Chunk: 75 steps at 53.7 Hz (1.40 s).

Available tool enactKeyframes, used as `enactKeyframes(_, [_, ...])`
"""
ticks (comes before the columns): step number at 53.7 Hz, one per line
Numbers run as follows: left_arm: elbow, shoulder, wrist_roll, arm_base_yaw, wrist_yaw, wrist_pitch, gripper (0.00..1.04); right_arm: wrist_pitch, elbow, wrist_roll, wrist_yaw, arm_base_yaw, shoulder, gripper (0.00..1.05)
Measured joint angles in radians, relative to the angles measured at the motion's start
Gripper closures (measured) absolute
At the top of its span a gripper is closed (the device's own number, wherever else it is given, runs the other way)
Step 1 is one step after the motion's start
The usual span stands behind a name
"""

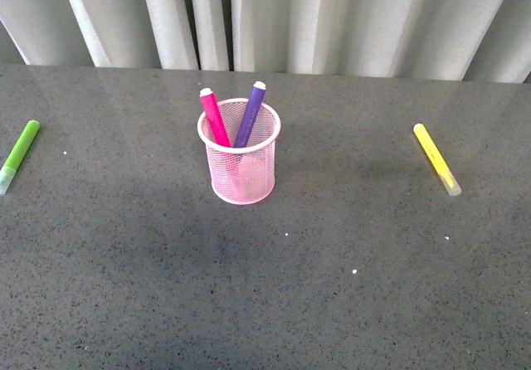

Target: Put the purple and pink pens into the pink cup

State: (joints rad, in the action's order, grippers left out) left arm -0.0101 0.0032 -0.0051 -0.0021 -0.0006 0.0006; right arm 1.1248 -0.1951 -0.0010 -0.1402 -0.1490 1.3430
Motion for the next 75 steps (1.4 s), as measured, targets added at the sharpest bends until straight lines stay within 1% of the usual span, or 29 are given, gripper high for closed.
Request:
enactKeyframes(8, [0.0, 0.0, 0.0, 0.0, 0.0, 0.0, 0.07, -0.07, 0.071, 0.0, 0.033, 0.039, -0.146, 1.01])
enactKeyframes(18, [0.0, 0.0, 0.0, 0.0, 0.0, 0.0, 0.07, -0.159, 0.12, 0.0, 0.063, 0.064, -0.283, 1.01])
enactKeyframes(22, [0.0, 0.0, 0.0, 0.0, 0.0, 0.0, 0.07, -0.202, 0.135, 0.0, 0.126, 0.108, -0.342, 1.01])
enactKeyframes(28, [0.0, 0.0, 0.0, 0.0, 0.0, 0.0, 0.07, -0.266, 0.154, 0.0, 0.134, 0.143, -0.426, 1.01])
enactKeyframes(54, [0.0, 0.0, 0.0, 0.0, 0.0, 0.0, 0.07, -0.548, 0.177, 0.0, 0.138, 0.146, -0.754, 1.01])
enactKeyframes(75, [0.0, 0.0, 0.0, 0.0, 0.0, 0.0, 0.07, -0.738, 0.178, 0.001, 0.138, 0.146, -0.957, 1.01])
